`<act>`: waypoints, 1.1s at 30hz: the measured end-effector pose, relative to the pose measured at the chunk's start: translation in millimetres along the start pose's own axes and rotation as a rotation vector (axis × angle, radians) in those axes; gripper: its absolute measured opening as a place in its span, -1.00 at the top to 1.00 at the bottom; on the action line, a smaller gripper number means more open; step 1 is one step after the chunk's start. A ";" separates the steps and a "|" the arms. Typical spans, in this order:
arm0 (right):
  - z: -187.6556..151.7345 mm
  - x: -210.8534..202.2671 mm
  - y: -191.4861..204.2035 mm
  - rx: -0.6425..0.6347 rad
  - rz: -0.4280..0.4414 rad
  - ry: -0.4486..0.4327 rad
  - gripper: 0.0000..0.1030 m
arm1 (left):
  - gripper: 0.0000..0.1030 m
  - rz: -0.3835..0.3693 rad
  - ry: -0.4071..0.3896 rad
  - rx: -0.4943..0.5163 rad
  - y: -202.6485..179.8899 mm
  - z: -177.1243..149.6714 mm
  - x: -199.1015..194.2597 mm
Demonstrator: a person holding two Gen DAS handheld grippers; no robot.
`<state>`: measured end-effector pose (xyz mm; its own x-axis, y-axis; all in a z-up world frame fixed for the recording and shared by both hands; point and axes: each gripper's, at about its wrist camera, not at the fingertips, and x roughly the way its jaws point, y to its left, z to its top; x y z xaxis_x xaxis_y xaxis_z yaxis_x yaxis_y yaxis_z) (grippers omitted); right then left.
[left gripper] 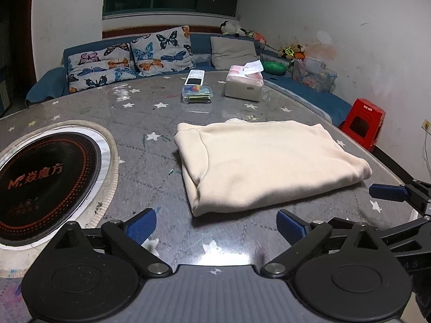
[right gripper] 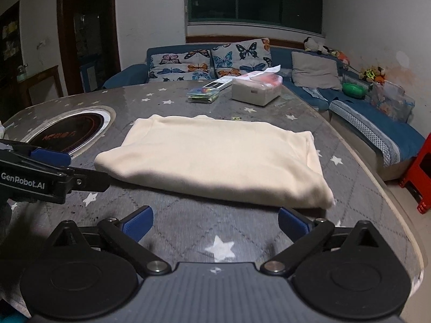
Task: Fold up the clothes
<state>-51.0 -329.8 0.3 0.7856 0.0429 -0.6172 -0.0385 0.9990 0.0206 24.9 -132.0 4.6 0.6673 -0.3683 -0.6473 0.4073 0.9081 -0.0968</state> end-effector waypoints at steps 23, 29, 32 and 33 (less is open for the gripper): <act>-15.1 -21.5 11.5 0.062 -0.029 -0.017 -1.00 | -0.99 0.011 -0.007 0.020 -8.7 -15.5 -17.1; -15.8 -22.3 11.7 0.063 -0.035 -0.018 -1.00 | -0.99 0.009 -0.007 0.019 -9.8 -16.8 -18.1; -15.9 -22.2 12.0 0.063 -0.037 -0.019 -1.00 | -0.99 0.010 -0.007 0.018 -10.0 -16.9 -18.3; -16.2 -22.2 12.2 0.064 -0.037 -0.019 -1.00 | -0.99 0.010 -0.006 0.019 -10.1 -17.0 -18.2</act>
<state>-78.9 -318.7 1.5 0.7974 0.0051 -0.6034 0.0303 0.9984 0.0486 -1.9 -131.1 4.5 0.6756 -0.3602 -0.6433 0.4118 0.9081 -0.0760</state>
